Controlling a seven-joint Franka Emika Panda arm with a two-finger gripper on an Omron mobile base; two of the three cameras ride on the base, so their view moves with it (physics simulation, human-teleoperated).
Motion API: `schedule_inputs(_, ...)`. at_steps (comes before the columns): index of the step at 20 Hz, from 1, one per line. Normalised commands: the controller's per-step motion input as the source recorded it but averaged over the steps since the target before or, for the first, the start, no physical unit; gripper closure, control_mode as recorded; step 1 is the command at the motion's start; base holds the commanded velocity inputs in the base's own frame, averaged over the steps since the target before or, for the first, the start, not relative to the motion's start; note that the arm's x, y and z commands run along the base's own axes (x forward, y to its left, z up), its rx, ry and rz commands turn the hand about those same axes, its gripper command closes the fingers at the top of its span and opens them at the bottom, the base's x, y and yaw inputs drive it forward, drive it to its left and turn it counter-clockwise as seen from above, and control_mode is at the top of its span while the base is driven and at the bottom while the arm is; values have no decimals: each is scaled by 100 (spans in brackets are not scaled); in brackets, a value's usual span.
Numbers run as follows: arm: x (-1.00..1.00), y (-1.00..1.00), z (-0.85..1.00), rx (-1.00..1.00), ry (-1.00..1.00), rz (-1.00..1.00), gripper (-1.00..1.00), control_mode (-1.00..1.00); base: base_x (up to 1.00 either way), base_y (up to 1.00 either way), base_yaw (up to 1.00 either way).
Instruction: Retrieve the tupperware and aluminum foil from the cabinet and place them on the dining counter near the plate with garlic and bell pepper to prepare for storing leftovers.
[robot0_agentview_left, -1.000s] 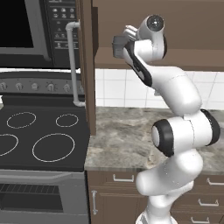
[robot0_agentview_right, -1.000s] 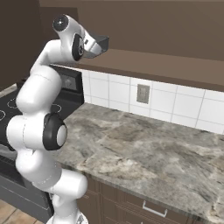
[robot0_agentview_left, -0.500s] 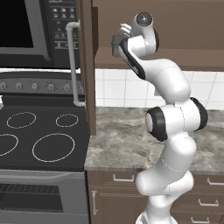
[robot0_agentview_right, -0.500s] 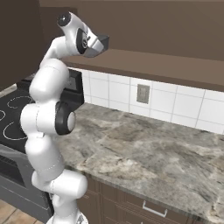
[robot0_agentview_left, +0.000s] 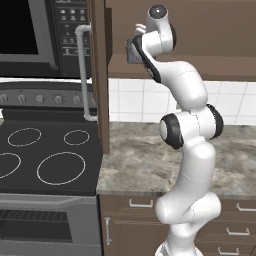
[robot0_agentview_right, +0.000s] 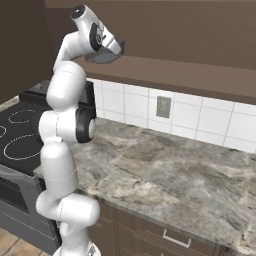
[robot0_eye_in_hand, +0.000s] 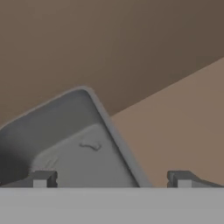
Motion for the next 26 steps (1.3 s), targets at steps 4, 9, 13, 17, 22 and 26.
schedule_inputs(4, 4, 0, -67, -2, 11, -8, -100, -100, 0, 0, 0)
schedule_inputs(9, 0, 0, -98, -2, 1, -8, -100, -100, 0, 0, 0)
schedule_inputs(13, 5, 6, -63, -1, 1, -8, 100, -100, 0, 0, 0)
schedule_inputs(17, 19, 4, -8, 0, 0, -4, 100, -100, 0, 0, 0)
schedule_inputs(22, 5, 0, 0, 0, 0, 0, 100, -100, 0, 0, 0)
schedule_inputs(26, -7, 0, -1, 0, -1, 0, 100, -100, 0, 0, 0)
